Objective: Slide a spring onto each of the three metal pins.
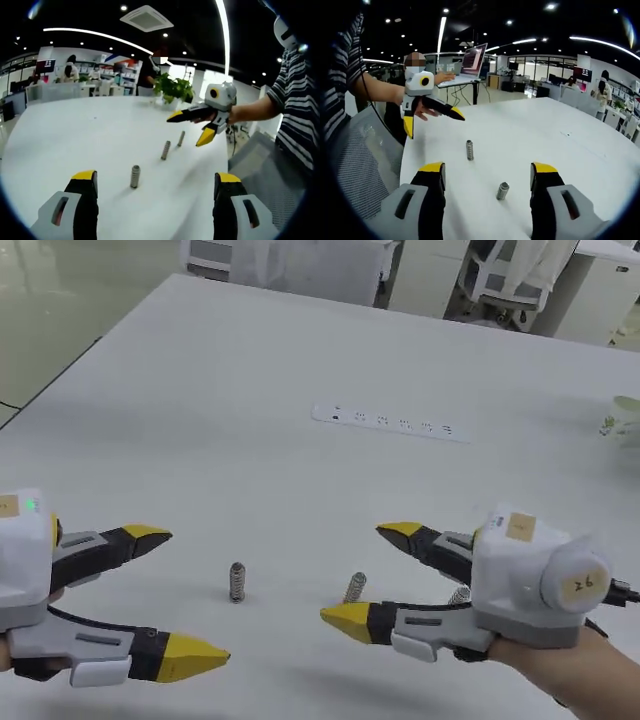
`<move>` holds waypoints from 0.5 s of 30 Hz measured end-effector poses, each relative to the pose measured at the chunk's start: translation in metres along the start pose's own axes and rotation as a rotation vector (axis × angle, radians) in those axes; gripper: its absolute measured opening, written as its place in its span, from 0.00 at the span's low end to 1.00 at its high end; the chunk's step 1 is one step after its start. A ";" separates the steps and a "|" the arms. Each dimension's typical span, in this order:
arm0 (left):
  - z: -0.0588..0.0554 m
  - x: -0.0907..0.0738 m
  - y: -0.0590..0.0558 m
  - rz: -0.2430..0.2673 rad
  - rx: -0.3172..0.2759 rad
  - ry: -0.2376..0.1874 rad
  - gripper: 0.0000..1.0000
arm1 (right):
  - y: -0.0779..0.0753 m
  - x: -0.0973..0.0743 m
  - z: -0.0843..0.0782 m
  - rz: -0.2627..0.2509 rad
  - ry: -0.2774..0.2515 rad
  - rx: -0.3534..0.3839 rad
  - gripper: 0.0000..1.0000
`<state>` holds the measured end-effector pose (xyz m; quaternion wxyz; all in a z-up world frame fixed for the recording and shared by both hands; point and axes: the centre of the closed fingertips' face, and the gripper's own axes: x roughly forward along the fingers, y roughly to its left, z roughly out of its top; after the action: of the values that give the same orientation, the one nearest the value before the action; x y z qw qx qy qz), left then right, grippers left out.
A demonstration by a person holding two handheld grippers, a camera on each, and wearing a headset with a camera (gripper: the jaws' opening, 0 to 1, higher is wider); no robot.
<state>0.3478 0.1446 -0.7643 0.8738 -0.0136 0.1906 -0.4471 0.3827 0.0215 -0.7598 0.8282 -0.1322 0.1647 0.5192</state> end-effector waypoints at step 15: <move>0.008 0.001 -0.006 -0.005 0.012 -0.024 0.97 | -0.024 -0.054 -0.035 -0.133 -0.003 0.111 0.99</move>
<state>0.3463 0.1389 -0.7564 0.8749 -0.0143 0.1774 -0.4504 0.3778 -0.0463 -0.7683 0.8670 -0.0960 0.1829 0.4534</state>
